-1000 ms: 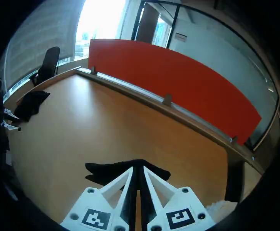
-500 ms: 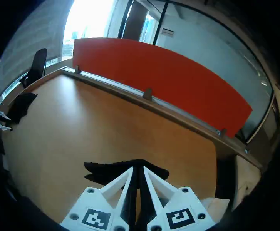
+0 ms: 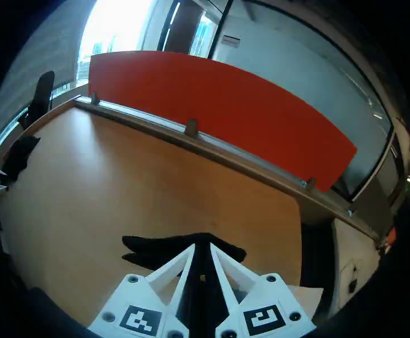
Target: Fold towel
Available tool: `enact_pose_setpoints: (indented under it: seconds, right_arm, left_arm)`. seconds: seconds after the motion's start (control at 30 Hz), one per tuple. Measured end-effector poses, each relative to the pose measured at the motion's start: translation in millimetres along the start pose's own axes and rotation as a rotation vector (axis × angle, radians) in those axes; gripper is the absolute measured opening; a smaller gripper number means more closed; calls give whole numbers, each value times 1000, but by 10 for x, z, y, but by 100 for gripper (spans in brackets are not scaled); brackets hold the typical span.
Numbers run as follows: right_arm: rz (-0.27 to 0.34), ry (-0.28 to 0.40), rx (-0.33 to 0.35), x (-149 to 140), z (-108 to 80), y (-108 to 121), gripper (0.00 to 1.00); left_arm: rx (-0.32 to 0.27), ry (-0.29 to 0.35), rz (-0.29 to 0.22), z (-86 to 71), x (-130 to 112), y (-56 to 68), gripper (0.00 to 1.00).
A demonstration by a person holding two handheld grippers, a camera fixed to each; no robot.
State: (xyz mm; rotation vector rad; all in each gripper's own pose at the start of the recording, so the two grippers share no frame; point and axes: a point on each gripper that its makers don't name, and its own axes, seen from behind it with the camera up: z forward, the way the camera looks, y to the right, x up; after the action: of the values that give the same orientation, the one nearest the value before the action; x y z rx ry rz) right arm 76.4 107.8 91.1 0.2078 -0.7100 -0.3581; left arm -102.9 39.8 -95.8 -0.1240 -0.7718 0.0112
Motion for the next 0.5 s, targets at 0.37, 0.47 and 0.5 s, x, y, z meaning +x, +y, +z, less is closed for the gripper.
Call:
enact_pose_setpoints:
  seconds: [0.37, 0.47, 0.5]
  right_arm:
    - [21, -26, -33, -108, 56, 264, 4]
    - [29, -31, -39, -132, 69, 307, 4]
    - [33, -32, -40, -140, 74, 319, 4]
  left_arm:
    - [1, -5, 9, 1, 14, 19, 78]
    - [2, -5, 9, -1, 14, 25, 78]
    - [2, -6, 9, -2, 13, 27, 78]
